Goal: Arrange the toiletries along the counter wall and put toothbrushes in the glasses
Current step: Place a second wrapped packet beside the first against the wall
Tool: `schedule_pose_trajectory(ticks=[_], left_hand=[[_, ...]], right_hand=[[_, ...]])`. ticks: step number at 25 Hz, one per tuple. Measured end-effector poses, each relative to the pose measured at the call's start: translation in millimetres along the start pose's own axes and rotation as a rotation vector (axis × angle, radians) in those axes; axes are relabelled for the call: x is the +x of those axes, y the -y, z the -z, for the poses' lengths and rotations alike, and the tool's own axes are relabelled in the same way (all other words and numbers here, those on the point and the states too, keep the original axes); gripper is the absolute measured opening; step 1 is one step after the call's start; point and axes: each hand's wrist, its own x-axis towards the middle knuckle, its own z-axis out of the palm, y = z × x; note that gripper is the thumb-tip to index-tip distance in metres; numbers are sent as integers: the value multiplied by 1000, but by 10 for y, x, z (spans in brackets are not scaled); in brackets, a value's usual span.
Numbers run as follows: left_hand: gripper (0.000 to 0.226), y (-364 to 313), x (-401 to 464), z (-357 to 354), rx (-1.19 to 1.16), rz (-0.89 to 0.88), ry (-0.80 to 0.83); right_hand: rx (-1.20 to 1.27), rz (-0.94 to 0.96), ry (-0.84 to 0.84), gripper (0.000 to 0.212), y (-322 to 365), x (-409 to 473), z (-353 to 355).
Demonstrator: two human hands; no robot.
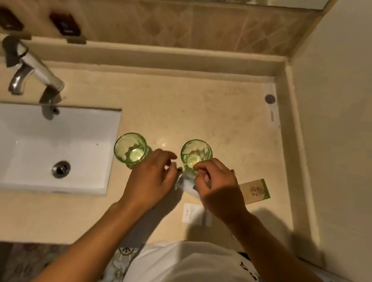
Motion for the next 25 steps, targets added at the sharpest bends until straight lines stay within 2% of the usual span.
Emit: schedule_pose_trajectory(ticks=[4,6,8,10,12,15,18,20,22,25], left_hand=[[15,409,-677,-124,21,209,73],[11,535,-872,-179,28,268,99],[12,585,-1000,-233,19,315,113],[16,584,-1073,-290,11,353,113],[17,560,-1107,-348,13,373,126],[17,504,-1180,-445,57,401,122],[20,499,-1302,-507,177,482,28],[22,500,-1384,-553,268,577,-13],[26,465,-1440,-586,292,643,3],[33,407,-1473,-641,298,687,45]], right_hand=[[179,42,187,19,356,-132,-106],[396,-180,343,19,467,-121,-102],[454,-337,543,22,481,-188,-134],[410,-290,629,28,445,-288,-194],[497,-354,679,34,427,-373,-220],[588,-402,737,17,482,-524,-316],[561,-334,762,25,654,-543,-375],[575,-222,741,20,760,-426,-384],[579,-42,815,27,893,-371,-451],[583,-8,882,34,942,-424,-644]])
